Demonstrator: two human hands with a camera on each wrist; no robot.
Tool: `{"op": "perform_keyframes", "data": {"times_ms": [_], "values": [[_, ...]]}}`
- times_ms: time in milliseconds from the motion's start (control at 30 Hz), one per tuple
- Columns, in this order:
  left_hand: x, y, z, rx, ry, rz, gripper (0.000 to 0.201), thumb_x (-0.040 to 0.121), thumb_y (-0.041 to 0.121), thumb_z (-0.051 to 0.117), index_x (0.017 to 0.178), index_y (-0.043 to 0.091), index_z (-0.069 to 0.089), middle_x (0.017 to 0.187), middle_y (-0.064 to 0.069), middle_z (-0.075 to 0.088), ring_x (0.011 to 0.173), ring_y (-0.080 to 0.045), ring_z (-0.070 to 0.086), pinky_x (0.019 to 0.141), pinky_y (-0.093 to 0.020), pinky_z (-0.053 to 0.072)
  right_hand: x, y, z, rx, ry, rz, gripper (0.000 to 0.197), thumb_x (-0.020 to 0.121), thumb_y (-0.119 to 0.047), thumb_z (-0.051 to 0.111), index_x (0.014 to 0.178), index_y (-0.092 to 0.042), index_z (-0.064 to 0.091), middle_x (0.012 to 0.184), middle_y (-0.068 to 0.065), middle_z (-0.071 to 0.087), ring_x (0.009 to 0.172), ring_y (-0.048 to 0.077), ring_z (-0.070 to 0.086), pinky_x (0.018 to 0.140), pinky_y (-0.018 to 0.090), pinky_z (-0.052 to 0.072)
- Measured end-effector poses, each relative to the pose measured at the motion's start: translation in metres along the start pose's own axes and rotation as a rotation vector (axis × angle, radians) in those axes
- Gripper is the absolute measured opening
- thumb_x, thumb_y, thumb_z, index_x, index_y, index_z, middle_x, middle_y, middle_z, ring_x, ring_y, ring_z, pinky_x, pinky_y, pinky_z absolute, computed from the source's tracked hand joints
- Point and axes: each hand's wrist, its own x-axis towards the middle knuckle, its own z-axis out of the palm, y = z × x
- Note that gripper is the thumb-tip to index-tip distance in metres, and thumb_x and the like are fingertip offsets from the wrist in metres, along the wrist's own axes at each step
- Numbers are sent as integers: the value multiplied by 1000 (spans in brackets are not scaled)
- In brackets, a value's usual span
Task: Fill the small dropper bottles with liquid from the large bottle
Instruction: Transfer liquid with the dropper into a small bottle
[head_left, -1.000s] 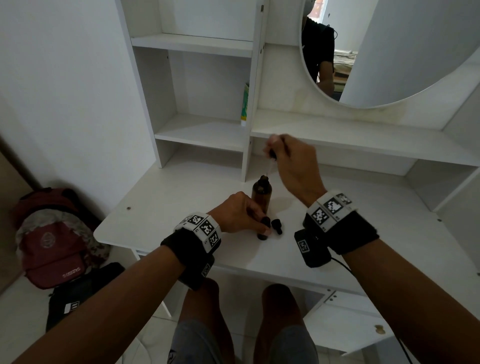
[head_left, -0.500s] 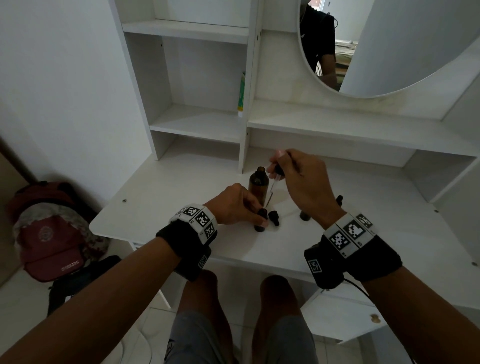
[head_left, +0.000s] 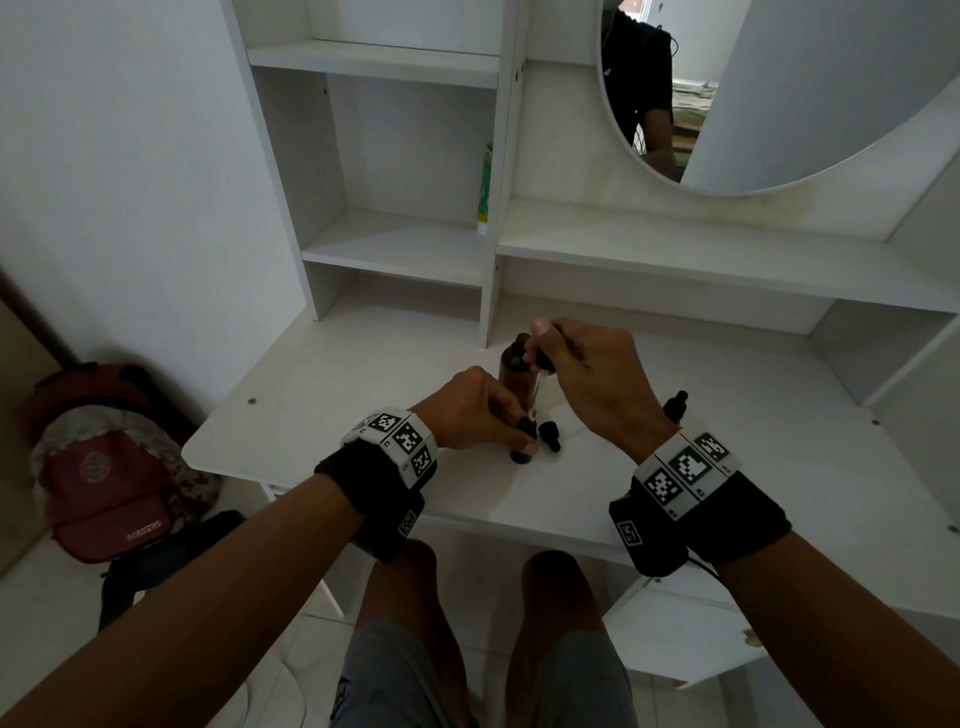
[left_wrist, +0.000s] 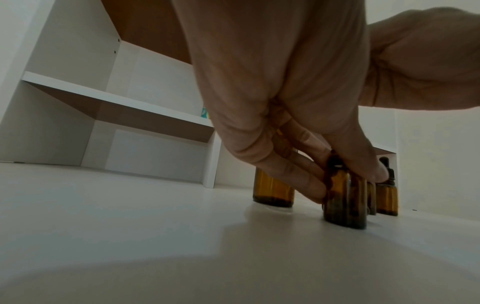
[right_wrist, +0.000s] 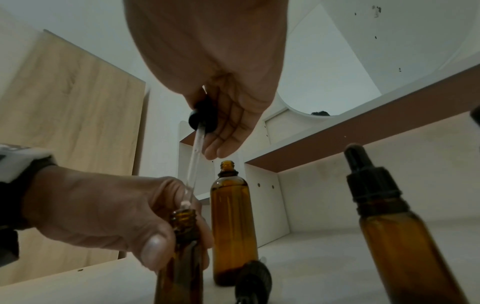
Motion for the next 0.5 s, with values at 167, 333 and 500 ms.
{"op": "perform_keyframes", "data": {"times_ms": [167,333,500], "values": [[1,0,0,1,-1,-1,20,70,24,88,85,16,80,81,0,77,75,-8,69,83,-30,56,0,-1,-3,-33,-35,-18,37,103,-26,44,86,-7,71,76,2,71,65,12,67,70,34,58],[0,1,0,6,-5,5,19,71,24,88,86,14,80,81,-1,76,73,-6,67,79,-26,55,-1,0,-3,-51,-43,-31,38,102,-27,45,90,-4,73,78,4,73,65,17,70,67,38,59],[1,1,0,18,1,-7,24,70,26,88,89,12,80,84,-3,77,79,-13,69,82,-29,55,-1,2,-2,-70,-96,-22,40,102,-30,43,92,-3,70,77,9,72,65,26,68,65,42,57]]}}
